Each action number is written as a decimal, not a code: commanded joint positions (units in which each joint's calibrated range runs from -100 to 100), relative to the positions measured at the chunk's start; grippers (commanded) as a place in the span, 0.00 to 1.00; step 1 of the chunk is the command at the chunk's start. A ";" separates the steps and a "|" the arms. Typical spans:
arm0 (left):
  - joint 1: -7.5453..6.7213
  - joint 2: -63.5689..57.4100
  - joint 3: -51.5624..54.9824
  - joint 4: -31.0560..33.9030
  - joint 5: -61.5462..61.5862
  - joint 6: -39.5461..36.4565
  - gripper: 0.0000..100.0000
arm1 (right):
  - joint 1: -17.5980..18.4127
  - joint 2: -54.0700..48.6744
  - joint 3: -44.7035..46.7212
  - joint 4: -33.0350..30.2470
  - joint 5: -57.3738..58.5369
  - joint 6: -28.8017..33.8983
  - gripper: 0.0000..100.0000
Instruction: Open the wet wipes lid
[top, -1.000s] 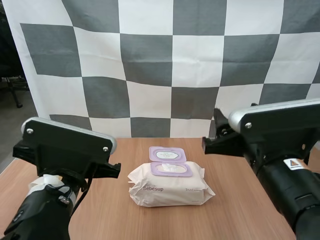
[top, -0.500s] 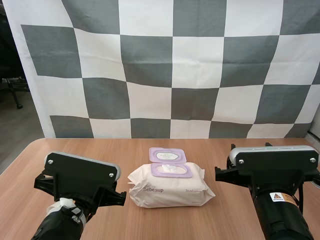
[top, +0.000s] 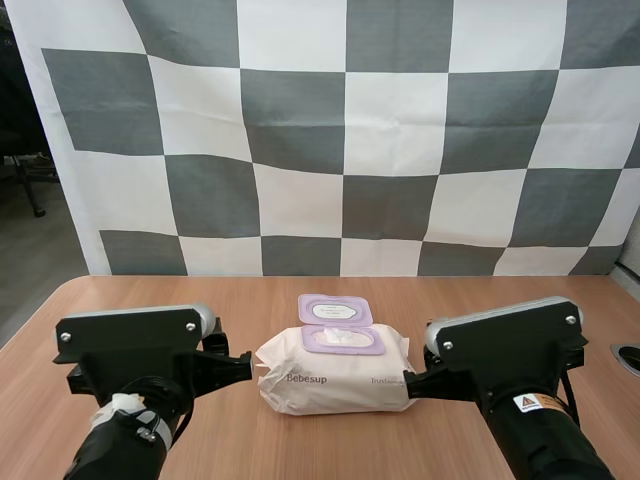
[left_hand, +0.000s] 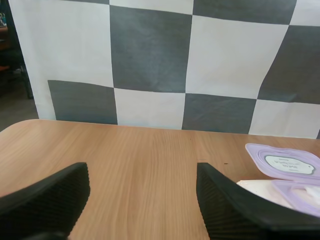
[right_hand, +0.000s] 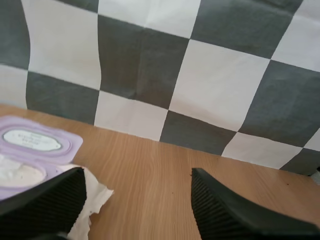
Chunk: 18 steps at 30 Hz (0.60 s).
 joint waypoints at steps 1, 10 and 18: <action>-0.03 -0.05 -0.01 4.26 -0.39 -6.58 1.00 | -0.01 -0.03 0.00 -6.84 -4.87 2.79 1.00; -0.03 -0.05 -0.01 -11.70 -10.41 -7.25 1.00 | -2.09 -0.03 0.00 -1.41 1.91 19.34 1.00; -0.03 -0.05 -0.01 -7.86 -10.42 -6.35 1.00 | -2.09 -0.03 0.00 -5.49 -4.64 19.34 1.00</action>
